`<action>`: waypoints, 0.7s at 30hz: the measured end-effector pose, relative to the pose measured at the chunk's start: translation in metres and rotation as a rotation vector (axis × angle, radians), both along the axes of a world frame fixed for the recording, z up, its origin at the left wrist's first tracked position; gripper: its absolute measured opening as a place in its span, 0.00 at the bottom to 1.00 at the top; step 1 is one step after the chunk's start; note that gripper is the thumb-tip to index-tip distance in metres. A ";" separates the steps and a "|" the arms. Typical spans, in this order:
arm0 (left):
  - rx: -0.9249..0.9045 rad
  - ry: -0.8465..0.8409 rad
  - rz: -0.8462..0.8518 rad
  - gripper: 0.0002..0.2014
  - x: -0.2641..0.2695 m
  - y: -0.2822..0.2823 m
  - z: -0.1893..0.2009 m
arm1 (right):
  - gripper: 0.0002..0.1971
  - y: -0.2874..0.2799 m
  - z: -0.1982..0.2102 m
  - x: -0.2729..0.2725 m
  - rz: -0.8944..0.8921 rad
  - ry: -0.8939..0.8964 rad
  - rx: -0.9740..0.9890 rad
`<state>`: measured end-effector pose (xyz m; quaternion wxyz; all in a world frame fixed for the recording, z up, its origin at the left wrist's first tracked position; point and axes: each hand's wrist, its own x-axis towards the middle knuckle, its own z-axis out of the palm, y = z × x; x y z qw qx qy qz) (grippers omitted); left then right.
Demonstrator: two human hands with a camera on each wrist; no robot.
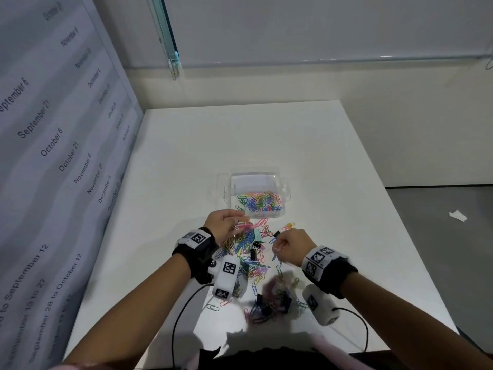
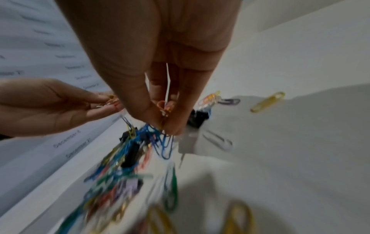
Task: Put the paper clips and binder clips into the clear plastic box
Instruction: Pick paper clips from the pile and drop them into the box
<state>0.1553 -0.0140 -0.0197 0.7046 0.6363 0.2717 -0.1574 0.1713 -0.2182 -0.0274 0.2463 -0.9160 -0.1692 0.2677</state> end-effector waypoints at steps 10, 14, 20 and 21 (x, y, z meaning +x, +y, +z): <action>-0.046 -0.061 0.063 0.17 0.039 0.000 0.021 | 0.06 0.026 0.049 0.063 -0.228 -0.130 0.191; 0.045 -0.086 0.053 0.18 0.046 -0.003 0.025 | 0.12 0.032 0.053 0.073 -0.317 -0.147 0.234; 0.237 -0.153 -0.095 0.18 0.040 -0.001 0.025 | 0.19 0.022 0.045 0.062 -0.293 -0.106 0.233; 0.272 -0.164 -0.133 0.16 0.036 0.000 0.024 | 0.18 0.018 0.042 0.058 -0.291 -0.092 0.232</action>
